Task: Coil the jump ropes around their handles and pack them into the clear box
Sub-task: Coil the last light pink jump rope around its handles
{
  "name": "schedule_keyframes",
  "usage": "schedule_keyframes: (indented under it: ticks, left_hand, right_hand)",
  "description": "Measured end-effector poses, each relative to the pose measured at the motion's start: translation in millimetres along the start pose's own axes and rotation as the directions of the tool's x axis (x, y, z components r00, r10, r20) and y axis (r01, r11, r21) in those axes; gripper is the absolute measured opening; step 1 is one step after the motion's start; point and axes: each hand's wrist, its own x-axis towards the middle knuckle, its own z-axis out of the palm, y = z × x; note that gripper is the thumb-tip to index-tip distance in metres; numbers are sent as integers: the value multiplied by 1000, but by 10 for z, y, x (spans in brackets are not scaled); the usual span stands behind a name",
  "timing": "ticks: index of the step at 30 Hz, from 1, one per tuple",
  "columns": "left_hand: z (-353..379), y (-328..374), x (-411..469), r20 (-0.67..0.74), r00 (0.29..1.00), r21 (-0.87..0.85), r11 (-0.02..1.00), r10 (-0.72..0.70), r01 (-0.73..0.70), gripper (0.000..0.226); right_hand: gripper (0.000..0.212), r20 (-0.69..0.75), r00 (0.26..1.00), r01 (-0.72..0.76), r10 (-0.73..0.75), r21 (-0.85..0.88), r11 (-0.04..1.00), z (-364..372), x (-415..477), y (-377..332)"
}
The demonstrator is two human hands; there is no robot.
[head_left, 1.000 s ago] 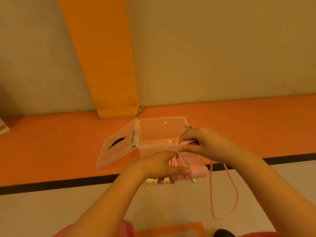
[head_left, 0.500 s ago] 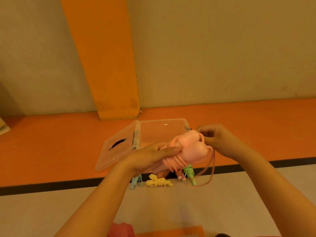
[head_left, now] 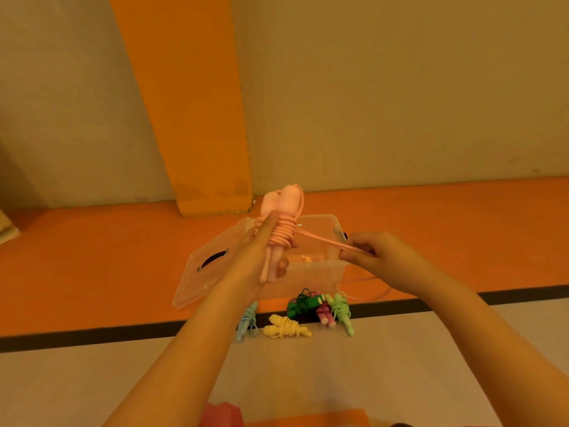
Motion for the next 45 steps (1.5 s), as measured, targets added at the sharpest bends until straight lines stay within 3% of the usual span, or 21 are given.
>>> schedule_keyframes:
  ticks: [5,9,14,18,24,29,32,34,37,41,45]
  left_hand:
    - [-94,-8,37,-75,995,313,949,63,-36,37]
    - [-99,-49,-10,81,992,704,700,93,-123,36]
    - [-14,-96,-135,259,952,839,526,-163,-138,54]
    - [80,-169,-191,354,911,870,433,-213,-236,67]
    - [173,-148,-278,437,866,834,471,-242,-289,12]
    - [176,-153,-317,522,767,758,616,-374,-216,18]
    - [144,-68,-306,601,737,586,798,-311,-142,14]
    - [104,0,-287,605,761,465,880,-233,-100,21]
    - [63,17,-226,558,823,333,937,-107,-103,27]
    - [51,-31,-89,401,916,206,973,14,-106,40]
    - [36,-21,-3,267,959,144,980,93,-135,40]
  right_hand:
    - [11,25,997,78,-74,-213,974,19,-26,-148]
    - [18,-39,984,139,-172,-429,892,-39,-20,-275]
    - [15,38,974,220,-224,-400,890,1,-13,-358]
    - [12,137,957,285,-257,-270,920,113,13,-410]
    - [8,184,950,279,-254,-127,952,156,16,-414]
    - [17,237,967,46,-96,210,977,41,25,-247]
    - [7,224,971,-20,-78,406,914,-73,23,-186]
    - [27,154,986,-14,-61,448,894,-144,33,-164]
    - [45,89,996,-25,-12,405,914,-172,48,-101]
    - [21,75,997,-30,17,177,984,-120,97,-41]
    - [19,61,998,-26,22,54,998,-139,111,-85]
